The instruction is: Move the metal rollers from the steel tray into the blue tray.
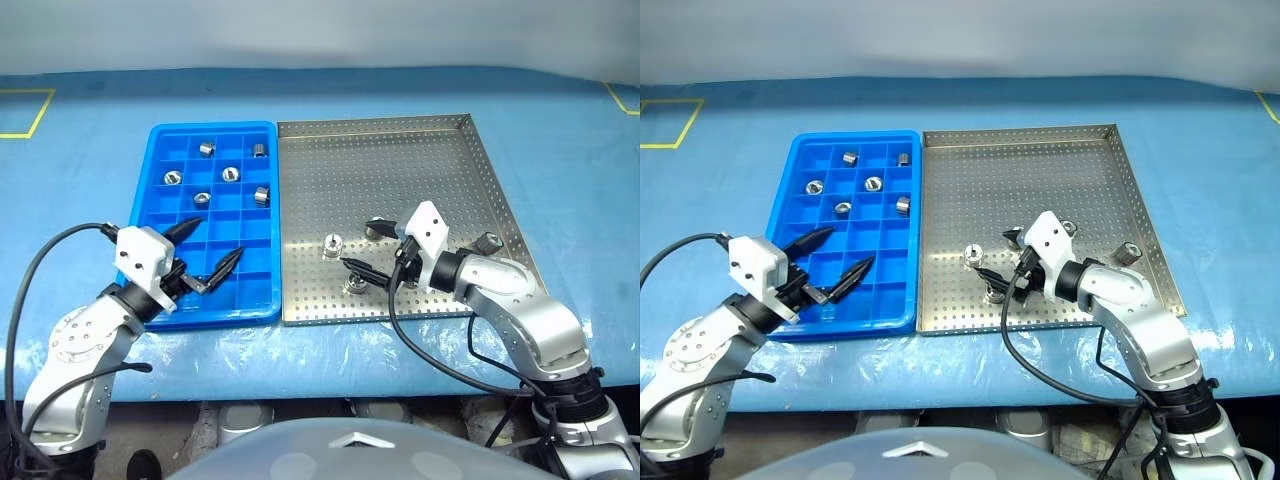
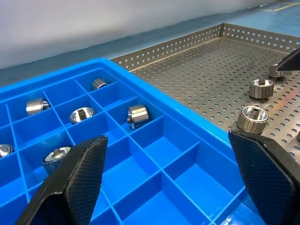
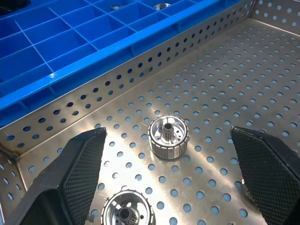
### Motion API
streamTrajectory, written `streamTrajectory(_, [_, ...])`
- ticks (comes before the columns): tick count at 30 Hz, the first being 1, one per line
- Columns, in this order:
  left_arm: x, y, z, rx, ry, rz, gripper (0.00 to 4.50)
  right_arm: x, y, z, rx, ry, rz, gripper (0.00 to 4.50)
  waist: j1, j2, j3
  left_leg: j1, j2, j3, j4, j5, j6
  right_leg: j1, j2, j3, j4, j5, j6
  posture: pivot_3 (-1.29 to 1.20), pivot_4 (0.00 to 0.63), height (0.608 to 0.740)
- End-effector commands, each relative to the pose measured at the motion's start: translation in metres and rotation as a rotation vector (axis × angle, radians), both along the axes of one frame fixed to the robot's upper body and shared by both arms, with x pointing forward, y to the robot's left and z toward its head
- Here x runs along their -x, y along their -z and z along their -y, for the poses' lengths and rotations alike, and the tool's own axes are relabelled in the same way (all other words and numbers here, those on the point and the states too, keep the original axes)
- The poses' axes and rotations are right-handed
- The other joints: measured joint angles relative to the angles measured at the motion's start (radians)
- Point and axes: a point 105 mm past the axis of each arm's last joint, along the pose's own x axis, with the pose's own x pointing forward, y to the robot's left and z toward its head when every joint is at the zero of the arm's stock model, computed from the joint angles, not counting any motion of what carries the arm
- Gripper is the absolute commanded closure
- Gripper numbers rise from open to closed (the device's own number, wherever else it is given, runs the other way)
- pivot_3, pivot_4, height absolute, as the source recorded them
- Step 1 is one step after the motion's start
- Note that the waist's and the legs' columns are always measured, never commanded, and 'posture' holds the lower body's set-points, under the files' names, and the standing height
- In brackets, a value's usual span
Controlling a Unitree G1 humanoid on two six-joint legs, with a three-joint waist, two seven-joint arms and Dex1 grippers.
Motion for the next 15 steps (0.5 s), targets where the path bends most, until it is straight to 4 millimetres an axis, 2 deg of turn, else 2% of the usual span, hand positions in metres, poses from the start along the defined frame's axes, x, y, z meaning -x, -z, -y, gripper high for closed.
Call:
streamTrajectory(1, [-0.005,-0.026,0.013,-0.010,0.071,0.078,0.00,0.000,-0.013,0.000,-0.008,0.001,0.055,0.01,0.001,0.000,0.000,0.000,0.000,0.000,0.000,0.000,0.000,0.000,0.000,0.000,0.000,0.000,0.000,-0.02,0.150,0.740])
streamTrajectory(5, [-0.032,-0.043,0.026,-0.087,0.102,0.065,0.00,-0.001,-0.016,0.002,-0.019,0.029,0.068,0.01,0.005,0.000,0.000,0.000,0.000,-0.001,0.002,0.000,0.000,0.001,0.000,-0.001,0.001,0.000,0.001,-0.03,0.150,0.740])
streamTrajectory(9, [-0.052,-0.061,0.057,-0.119,0.251,0.029,0.00,0.001,-0.014,0.006,-0.018,0.052,0.066,0.01,-0.003,0.000,0.000,0.000,-0.001,0.000,0.002,0.000,0.000,0.001,0.000,0.000,0.000,0.001,0.002,-0.04,0.150,0.740])
streamTrajectory(11, [-0.059,-0.061,0.077,-0.157,0.365,-0.037,0.00,0.002,-0.014,0.008,-0.020,0.070,0.067,0.01,-0.005,0.000,0.000,-0.001,-0.001,0.000,0.001,0.000,0.000,0.001,0.000,0.000,-0.001,0.001,0.002,-0.05,0.150,0.740])
streamTrajectory(15, [-0.067,-0.052,0.101,-0.250,0.527,-0.163,0.00,0.003,-0.013,0.010,-0.026,0.096,0.070,0.01,-0.020,0.000,0.000,-0.001,-0.001,-0.001,0.001,0.000,0.000,0.000,0.000,-0.001,-0.001,0.001,0.002,-0.08,0.150,0.740])
